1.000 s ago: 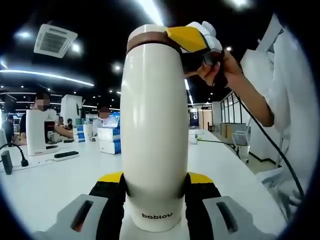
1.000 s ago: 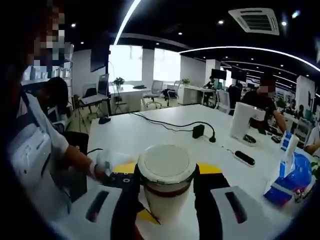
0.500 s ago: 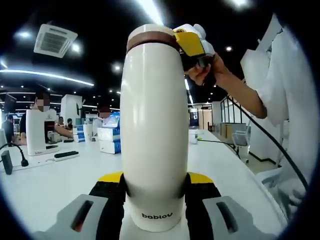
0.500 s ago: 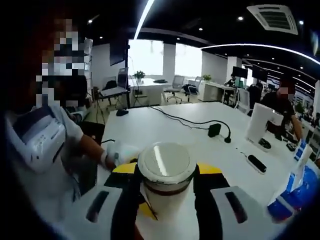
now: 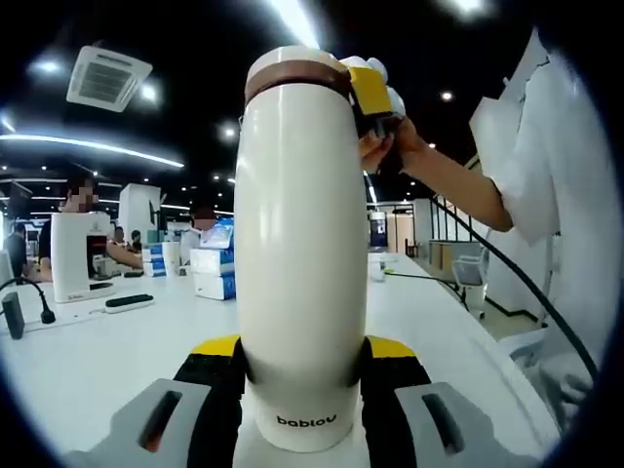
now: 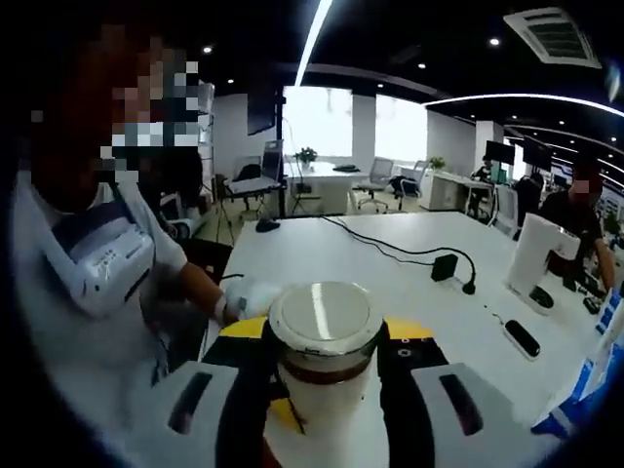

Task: Grasp the water cup twist off the cup lid place the cup lid on the table

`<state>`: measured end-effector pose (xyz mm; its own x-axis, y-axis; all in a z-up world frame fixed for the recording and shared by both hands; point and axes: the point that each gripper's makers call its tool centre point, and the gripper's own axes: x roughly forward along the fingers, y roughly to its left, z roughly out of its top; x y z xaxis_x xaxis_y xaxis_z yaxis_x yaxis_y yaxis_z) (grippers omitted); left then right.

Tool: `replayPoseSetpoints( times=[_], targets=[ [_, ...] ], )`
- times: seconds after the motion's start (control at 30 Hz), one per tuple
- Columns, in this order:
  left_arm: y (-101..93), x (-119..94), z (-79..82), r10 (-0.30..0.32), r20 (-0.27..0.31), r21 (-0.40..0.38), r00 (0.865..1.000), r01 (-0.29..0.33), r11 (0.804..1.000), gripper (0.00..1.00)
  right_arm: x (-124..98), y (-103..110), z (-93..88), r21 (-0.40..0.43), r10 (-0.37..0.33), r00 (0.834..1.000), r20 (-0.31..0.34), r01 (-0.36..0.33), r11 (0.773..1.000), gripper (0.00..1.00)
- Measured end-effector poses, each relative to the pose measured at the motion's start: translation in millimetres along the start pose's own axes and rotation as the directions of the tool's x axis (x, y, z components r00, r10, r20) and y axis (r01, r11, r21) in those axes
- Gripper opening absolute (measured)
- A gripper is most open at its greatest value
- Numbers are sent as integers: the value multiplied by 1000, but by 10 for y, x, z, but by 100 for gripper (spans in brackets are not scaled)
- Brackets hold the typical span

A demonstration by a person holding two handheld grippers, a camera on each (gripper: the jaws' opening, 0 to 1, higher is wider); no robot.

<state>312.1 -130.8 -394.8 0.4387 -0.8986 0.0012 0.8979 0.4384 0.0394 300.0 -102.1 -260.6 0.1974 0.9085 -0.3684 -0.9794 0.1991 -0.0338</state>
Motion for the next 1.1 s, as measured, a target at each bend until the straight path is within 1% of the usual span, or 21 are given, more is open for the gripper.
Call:
replayPoseSetpoints(
  times=[0.17,0.23,0.3,0.37,0.43,0.47,0.5,0.53,0.57,0.6,0.63,0.67,0.7,0.77,0.8,0.83,0.9,0.93,1.0,1.07,1.1],
  targets=[
    [-5,7,-3,2,3,3,1000,-2,1000,48,-19,-6,-21,12,-47,999,13,47,999,46],
    [1,6,-2,2,4,4,1000,-2,1000,48,-46,-14,-35,15,-74,997,8,74,997,50],
    [1,5,-2,3,4,4,1000,-3,1000,48,-93,-23,-3,30,-114,993,23,113,993,59],
    [3,5,-3,4,4,5,1000,-4,1000,48,-175,-54,71,50,-179,983,45,176,983,66],
    [3,5,-4,6,3,7,1000,-6,1000,48,-272,-47,146,68,-243,967,73,238,969,66],
    [5,7,-4,5,4,6,1000,-5,1000,48,-335,-34,198,93,-297,949,103,288,953,67],
    [5,7,-4,5,5,7,1000,-5,1000,48,-386,-28,219,106,-346,931,111,336,936,67],
    [5,8,-3,4,5,8,1000,-4,1000,48,-435,-11,263,109,-394,909,136,381,918,68],
    [6,7,-3,5,5,9,1000,-5,1000,48,-466,30,328,119,-427,887,178,411,904,69],
    [7,6,-3,5,5,8,1000,-5,1000,48,-485,51,356,126,-451,871,196,433,892,70],
    [7,6,-3,5,5,8,1000,-5,1000,48,-507,92,376,120,-482,851,209,467,876,73],
    [7,6,-3,5,5,9,1000,-6,1000,48,-516,153,434,122,-508,826,246,493,861,74],
    [7,6,-2,5,6,9,1000,-5,1000,48,-519,193,436,137,-527,811,253,510,850,74],
    [7,4,-2,6,5,9,1000,-6,1000,48,-511,264,416,114,-560,790,249,551,827,76],
    [7,3,-2,5,5,8,1000,-6,1000,48,-520,278,396,123,-588,770,246,577,807,77],
    [6,1,-2,6,5,8,1000,-6,1000,48,-512,306,372,137,-603,759,246,589,796,76],
    [6,0,-1,5,6,8,1000,-5,1000,48,-431,386,278,156,-605,761,234,585,796,75],
    [6,0,0,5,6,9,1000,-5,1000,48,-408,399,172,190,-628,750,205,599,778,75],
    [6,-1,1,5,6,9,1000,-5,1000,48,-374,427,68,183,-643,743,187,616,766,75],
    [4,-1,1,5,6,9,1000,-5,1000,48,-335,465,-44,238,-661,729,179,620,748,76],
    [3,-2,2,4,6,9,1000,-4,1000,48,-318,478,-65,244,-661,729,179,618,748,77]
  ],
)
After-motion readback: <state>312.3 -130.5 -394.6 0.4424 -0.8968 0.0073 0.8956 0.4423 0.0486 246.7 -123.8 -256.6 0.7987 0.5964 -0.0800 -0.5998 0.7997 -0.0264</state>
